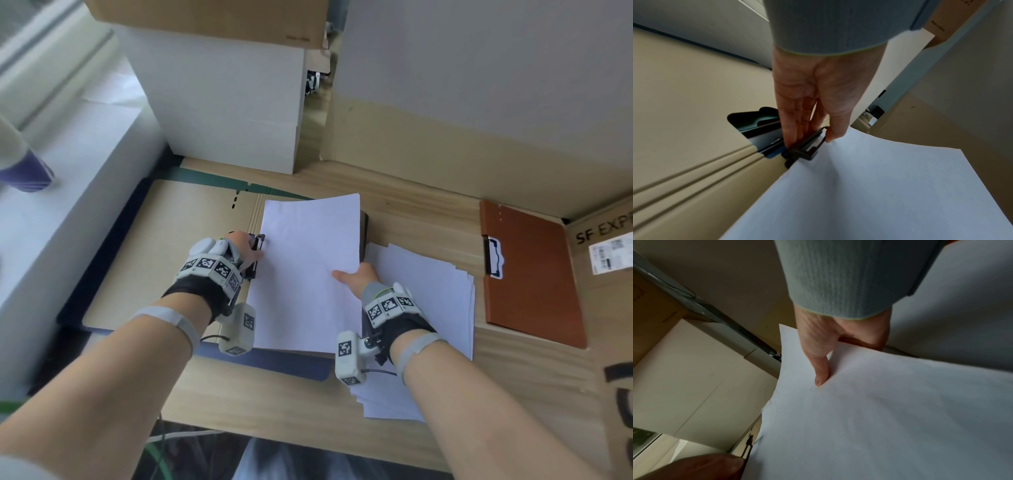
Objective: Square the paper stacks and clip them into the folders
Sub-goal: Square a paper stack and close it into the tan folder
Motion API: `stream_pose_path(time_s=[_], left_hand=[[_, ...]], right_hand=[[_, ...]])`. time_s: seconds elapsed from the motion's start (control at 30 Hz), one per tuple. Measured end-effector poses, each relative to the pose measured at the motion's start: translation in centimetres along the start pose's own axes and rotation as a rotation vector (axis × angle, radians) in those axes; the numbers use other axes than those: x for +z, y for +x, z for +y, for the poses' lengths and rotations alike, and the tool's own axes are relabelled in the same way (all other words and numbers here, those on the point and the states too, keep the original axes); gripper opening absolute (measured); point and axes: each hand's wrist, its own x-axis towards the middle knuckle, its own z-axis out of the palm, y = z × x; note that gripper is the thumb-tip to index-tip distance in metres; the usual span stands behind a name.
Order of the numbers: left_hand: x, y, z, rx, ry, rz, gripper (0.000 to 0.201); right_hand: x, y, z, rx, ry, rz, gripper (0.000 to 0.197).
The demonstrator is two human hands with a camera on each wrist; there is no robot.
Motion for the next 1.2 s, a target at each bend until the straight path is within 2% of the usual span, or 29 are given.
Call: stream_pose_path(time_s=[0.13,0.27,0.5,0.6,0.7,0.8,0.87,1.03,1.13,1.2], left_hand=[[0.2,0.1,0.4,-0.017,0.027,0.009,0.032],[0.0,0.0,1.0,-0.049,0.065,-0.034,0.012],[0.5,0.2,1.8,-0.079,0.218,-0.027,0.018],[0.9,0.0,2.0,-0.074,0.196,-0.004,0.012],[0.9,0.0,2.0,-0.076,0.185,0.017,0.026],[0.7,-0.1,2.3,-0.069,0.198,0.032,0.032],[0.6,-0.3,2.7,-0.051,0.206,0.038,0.031],[1.3,0.0,3.4,-0.036,0.134,0.009,0.021],[1.0,0.4,2.5,-0.058,-0.016,0.074,0.032],[0.2,0.4,1.1,-0.097,0.022,0.16,0.041]], right_hand=[[0.2,-0.2,-0.3,-0.016,0.009,-0.005,0.062],[0.3,-0.4,-0.6,-0.019,0.012,0.003,0.058],[0.3,-0.1,-0.6,-0.004,0.049,-0.013,0.061],[0.0,-0.1,-0.5,-0.009,0.05,-0.019,0.06],[-0.8,0.1,0.0,-0.033,0.03,0.041,0.045],[-2.1,0.1,0.3,-0.016,-0.011,0.146,0.053],[-2.7,0.0,0.4,0.009,-0.031,0.145,0.056],[-3.8,0.0,0.7,0.031,-0.025,0.083,0.047],[-4.5,0.4,1.5,0.017,-0.002,0.08,0.046],[-5.0,0.6,1.9,-0.002,0.024,0.096,0.04]])
